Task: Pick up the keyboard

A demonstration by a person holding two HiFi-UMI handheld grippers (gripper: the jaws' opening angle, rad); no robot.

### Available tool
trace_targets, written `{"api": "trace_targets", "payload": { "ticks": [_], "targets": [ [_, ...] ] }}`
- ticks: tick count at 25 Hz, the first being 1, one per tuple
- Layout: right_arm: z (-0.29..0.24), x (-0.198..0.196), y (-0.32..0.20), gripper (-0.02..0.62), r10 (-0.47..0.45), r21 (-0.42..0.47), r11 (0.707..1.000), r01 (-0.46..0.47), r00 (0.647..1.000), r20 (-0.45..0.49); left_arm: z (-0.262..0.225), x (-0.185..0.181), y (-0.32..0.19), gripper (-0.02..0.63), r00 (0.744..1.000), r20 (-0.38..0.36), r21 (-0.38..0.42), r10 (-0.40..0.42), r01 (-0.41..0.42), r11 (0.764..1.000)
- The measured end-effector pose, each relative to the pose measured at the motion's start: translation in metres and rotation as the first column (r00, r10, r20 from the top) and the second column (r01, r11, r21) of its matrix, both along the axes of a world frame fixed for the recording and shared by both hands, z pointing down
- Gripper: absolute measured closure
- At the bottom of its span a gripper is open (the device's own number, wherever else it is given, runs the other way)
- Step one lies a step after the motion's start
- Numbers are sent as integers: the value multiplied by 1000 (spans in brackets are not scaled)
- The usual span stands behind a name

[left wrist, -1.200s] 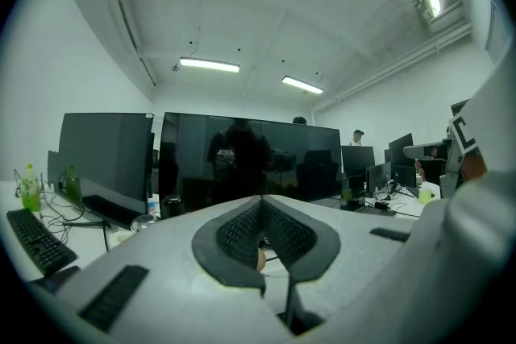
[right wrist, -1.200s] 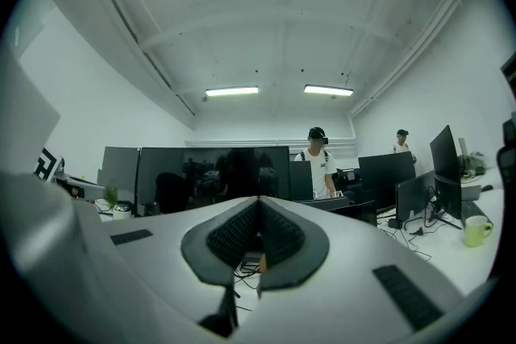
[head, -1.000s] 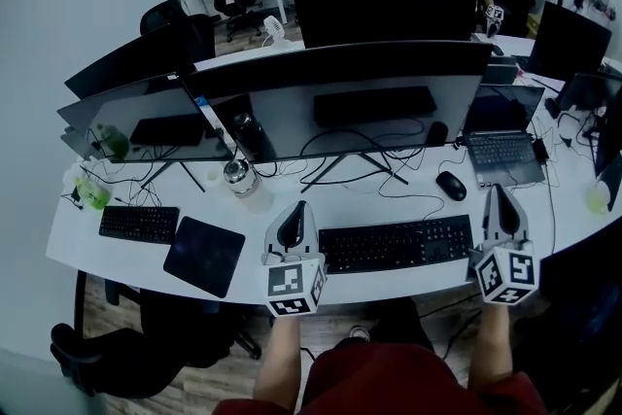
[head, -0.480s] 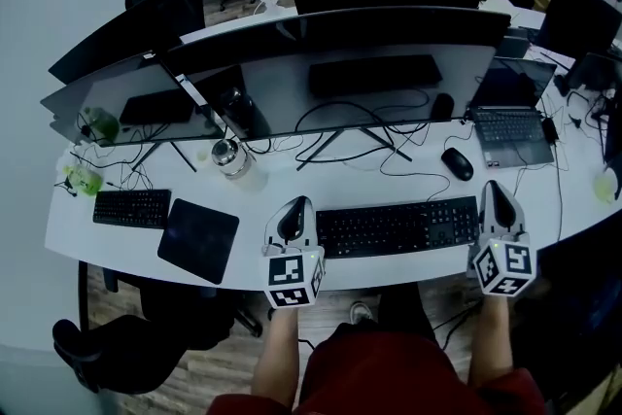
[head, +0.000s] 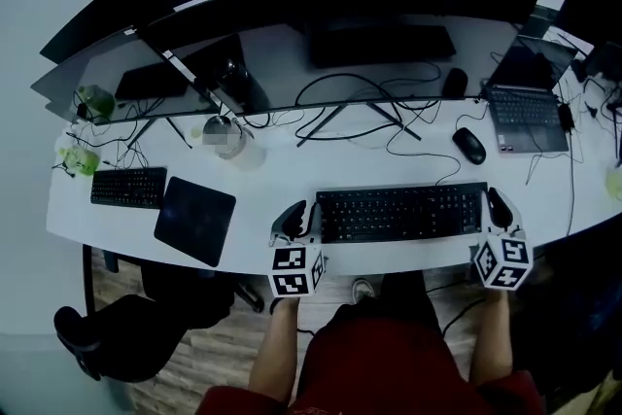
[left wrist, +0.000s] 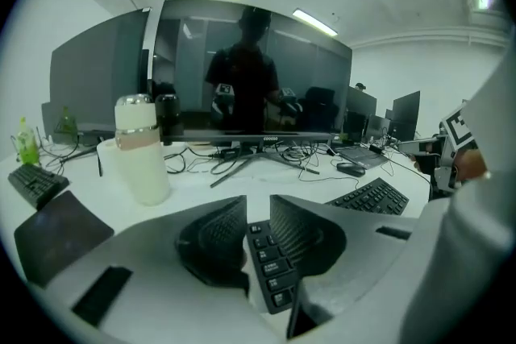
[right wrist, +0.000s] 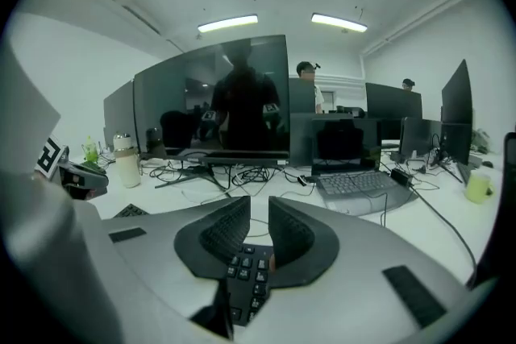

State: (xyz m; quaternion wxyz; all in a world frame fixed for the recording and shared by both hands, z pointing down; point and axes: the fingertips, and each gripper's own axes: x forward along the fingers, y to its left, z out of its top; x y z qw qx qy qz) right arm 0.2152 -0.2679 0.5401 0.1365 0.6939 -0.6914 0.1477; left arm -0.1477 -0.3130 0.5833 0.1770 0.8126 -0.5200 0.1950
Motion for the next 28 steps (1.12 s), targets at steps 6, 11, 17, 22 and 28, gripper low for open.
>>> {"api": "trace_targets", "payload": {
  "ticks": [6,11,17,22,28],
  "targets": [
    [53,10,5,455,-13,-145,989,18,999,34,45,-1,14,484,1000,-11,-140,10,-11,990],
    [85,21,5,376,-22,-235,972,33,998,52,68,3,16,434,999,-22,-224,29,-33,974],
    [121,39,14,292,26,-371,928,21,992,122,86,10,18,391,998,-32,-293,56,-63,954],
    [141,39,16,261,4,-437,895,85,980,199,94,14,20,360,997,-67,-349,46,-67,935],
    [144,34,11,258,-31,-453,879,150,965,260,103,25,19,342,991,-119,-397,55,-99,912]
  ]
}}
